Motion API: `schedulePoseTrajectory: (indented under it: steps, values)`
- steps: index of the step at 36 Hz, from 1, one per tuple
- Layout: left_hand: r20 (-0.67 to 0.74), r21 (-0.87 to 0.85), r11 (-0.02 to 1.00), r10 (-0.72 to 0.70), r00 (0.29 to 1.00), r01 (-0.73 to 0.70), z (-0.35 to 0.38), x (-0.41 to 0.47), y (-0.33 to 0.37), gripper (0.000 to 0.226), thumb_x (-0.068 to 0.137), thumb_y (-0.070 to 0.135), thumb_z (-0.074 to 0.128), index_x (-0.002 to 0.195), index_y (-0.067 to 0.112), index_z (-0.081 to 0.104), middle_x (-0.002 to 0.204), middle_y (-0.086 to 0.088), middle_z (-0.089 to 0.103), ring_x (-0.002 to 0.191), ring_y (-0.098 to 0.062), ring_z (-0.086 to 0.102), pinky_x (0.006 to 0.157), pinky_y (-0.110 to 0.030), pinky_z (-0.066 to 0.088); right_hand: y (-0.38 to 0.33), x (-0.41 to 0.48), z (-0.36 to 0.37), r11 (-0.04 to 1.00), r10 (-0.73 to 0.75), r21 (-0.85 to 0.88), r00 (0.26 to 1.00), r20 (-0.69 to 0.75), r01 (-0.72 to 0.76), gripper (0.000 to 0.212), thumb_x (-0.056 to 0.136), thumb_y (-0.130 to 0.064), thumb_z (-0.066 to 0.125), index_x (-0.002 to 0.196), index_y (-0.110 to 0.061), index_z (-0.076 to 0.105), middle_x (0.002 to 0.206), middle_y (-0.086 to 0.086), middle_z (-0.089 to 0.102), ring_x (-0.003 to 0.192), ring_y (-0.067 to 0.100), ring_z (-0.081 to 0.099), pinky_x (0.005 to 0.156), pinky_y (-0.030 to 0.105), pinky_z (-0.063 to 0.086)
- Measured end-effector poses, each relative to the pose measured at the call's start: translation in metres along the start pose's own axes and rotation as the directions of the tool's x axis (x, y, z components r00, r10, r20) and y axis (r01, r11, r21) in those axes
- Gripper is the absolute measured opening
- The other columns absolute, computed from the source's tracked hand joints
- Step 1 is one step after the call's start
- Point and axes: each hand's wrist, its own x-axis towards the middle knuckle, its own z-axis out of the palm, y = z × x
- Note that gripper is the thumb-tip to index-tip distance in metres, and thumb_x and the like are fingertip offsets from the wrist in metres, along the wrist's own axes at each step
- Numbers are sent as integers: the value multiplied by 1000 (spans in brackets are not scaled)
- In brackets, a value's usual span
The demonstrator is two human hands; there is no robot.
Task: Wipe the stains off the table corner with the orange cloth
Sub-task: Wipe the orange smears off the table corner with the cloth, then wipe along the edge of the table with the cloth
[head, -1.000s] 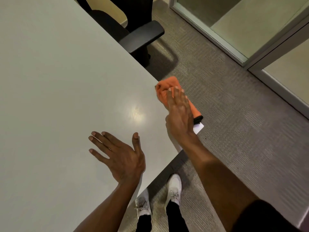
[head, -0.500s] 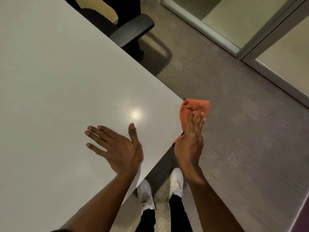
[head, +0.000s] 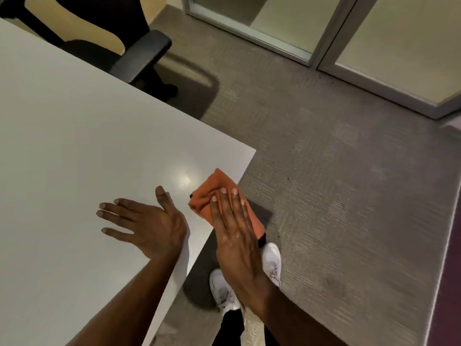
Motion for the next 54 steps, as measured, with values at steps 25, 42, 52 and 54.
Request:
schedulePoseTrajectory:
  steps: [25, 42, 52, 54]
  values:
    - [62, -220, 698, 707, 705, -681, -8, -70, 42, 77, 114, 59, 30, 175, 12, 30, 190, -11, 6, 177, -29, -1, 141, -49, 3, 104, -53, 21, -500, 589, 791, 531, 609, -353, 55, 96, 5, 65, 147, -15, 62, 128, 9, 77, 109, 26, 75, 92, 38, 60]
    - [-131, -136, 580, 793, 595, -803, 4, -24, 57, 45, 115, 39, 39, 137, 7, 63, 153, -12, 58, 142, -31, 51, 112, -33, 34, 82, 56, 30, -463, 620, 874, 650, 439, -148, 55, 90, 0, 78, 133, -32, 68, 131, -4, 76, 115, 12, 74, 95, 30, 62]
    - [-107, -148, 590, 789, 606, -794, 7, -22, 57, 37, 115, 30, 43, 138, 7, 59, 155, -13, 56, 141, -35, 51, 111, -37, 36, 42, 9, 38, 264, 622, 943, 783, -4, -204, 56, 92, -11, 59, 147, -20, 63, 141, -17, 57, 110, 10, 59, 101, 10, 46]
    - [-104, -143, 590, 789, 605, -794, 7, -20, 56, 35, 115, 28, 44, 138, 7, 59, 155, -12, 56, 141, -34, 51, 112, -42, 39, 39, 14, 40, 321, 594, 924, 804, -28, -205, 67, 91, 0, 67, 153, -23, 56, 149, -13, 62, 113, 5, 53, 100, 7, 43]
